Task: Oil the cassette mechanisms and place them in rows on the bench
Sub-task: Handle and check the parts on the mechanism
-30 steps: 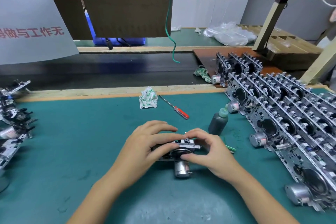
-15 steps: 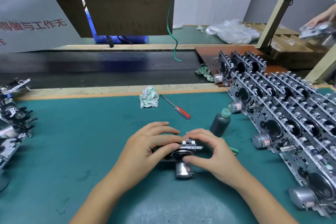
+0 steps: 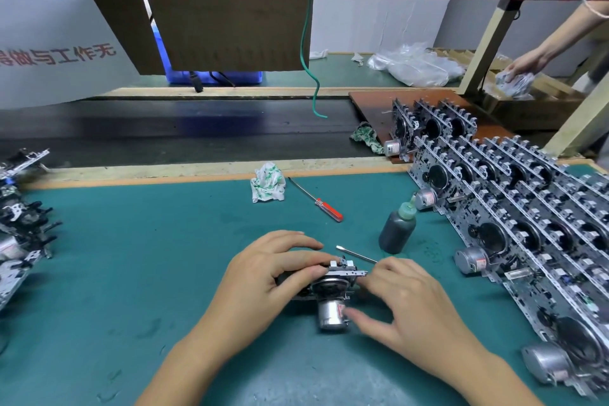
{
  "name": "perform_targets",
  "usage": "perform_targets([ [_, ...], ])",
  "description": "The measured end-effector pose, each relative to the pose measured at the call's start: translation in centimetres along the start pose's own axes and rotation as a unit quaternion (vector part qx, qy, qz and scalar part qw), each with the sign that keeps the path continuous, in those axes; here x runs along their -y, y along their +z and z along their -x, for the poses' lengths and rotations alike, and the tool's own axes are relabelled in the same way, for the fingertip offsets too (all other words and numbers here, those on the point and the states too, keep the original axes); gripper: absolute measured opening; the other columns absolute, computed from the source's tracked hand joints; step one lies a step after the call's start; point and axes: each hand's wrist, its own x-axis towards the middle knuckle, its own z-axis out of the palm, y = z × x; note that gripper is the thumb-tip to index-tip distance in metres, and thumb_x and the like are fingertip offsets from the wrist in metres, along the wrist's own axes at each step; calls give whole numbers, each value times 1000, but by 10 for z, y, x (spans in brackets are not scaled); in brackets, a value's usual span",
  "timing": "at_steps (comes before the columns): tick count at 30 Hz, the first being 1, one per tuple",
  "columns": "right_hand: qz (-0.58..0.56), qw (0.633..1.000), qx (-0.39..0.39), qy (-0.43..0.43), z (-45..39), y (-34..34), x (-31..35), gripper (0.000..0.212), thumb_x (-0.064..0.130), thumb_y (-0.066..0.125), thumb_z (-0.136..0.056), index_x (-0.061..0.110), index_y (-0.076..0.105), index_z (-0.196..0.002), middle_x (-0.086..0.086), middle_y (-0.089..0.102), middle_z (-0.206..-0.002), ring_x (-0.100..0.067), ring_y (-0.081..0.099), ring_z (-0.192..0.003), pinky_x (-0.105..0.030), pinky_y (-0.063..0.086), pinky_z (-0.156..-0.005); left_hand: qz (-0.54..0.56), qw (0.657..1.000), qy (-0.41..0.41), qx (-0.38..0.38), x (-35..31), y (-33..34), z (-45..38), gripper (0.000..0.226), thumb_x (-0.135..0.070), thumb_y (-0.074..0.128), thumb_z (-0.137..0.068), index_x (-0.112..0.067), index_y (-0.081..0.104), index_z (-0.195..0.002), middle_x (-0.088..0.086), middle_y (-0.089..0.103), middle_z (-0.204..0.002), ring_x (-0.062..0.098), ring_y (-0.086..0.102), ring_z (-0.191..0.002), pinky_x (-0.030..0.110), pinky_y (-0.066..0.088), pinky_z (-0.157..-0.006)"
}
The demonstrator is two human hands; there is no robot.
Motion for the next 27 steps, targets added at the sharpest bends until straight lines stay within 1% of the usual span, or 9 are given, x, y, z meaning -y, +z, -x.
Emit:
perform_targets([
  [2, 9, 1000, 18, 4, -1, -3, -1, 43, 58, 47, -81, 22, 69, -79, 13, 58, -67, -13, 58, -72, -24, 41, -70, -1, 1000, 0, 2, -1, 0, 0, 26, -56, 43, -85, -60, 51, -109, -33, 55, -115, -8, 49, -112, 14, 36, -94],
  [4, -33, 999, 25, 34, -3, -6, -3, 44, 60, 48, -81, 25, 71, -94, 16, 61, -78, -7, 55, -81, -23, 41, -76, 0, 1000, 1, 5, -2, -1, 1, 26, -56, 43, -85, -61, 52, -109, -32, 55, -115, -7, 49, -111, 12, 36, -93],
  [7, -218, 968, 42, 115, -12, -7, 1, 47, 57, 63, -74, 40, 59, -118, 25, 60, -101, 2, 49, -103, -15, 36, -90, 0, 1000, 0, 4, -2, -1, 1, 28, -56, 43, -85, -59, 52, -112, -30, 55, -116, -7, 50, -110, 9, 35, -90],
  [9, -319, 937, 50, 134, -21, -2, 6, 42, 44, 73, -70, 47, 57, -109, 26, 60, -103, -2, 52, -107, -15, 37, -92, 2, 1000, 1, 7, -3, -1, 1, 30, -54, 44, -86, -55, 52, -115, -30, 55, -116, -7, 50, -109, 7, 35, -89],
  [13, -418, 893, 58, 155, -30, 3, 9, 30, 28, 78, -67, 39, 65, -91, 19, 65, -94, -9, 59, -97, -28, 44, -89, 3, 1000, -3, 10, -3, -2, 1, 28, -56, 43, -85, -59, 49, -112, -32, 53, -117, -7, 50, -108, 9, 36, -88],
  [16, -439, 883, 54, 160, -30, 5, 7, 29, 23, 81, -65, 33, 68, -89, 14, 66, -90, -11, 60, -93, -31, 45, -88, -7, 1000, -7, 13, -2, -2, 2, 26, -58, 41, -85, -63, 49, -109, -33, 52, -117, -6, 50, -109, 14, 37, -90],
  [23, -442, 883, 66, 144, -33, 3, 6, 29, 12, 82, -70, 26, 68, -92, 13, 64, -94, -10, 59, -96, -21, 42, -88, 15, 1000, 1, 18, 2, -1, 0, 25, -53, 45, -87, -56, 54, -110, -27, 61, -109, 0, 55, -108, 20, 41, -89],
  [25, -422, 893, 90, 131, -30, 0, 4, 29, 21, 80, -74, 26, 66, -99, 16, 62, -101, -8, 57, -105, -21, 40, -93, 8, 1000, 0, 15, 1, -1, 0, 24, -55, 43, -87, -58, 54, -109, -29, 60, -109, -1, 54, -108, 21, 41, -89],
  [27, -337, 928, 93, 130, -26, -3, 1, 35, 45, 72, -74, 31, 63, -105, 21, 59, -107, -2, 52, -111, -18, 37, -96, 3, 1000, 1, 15, 1, 0, 0, 25, -56, 42, -87, -59, 52, -109, -30, 58, -111, -2, 53, -108, 20, 41, -89],
])
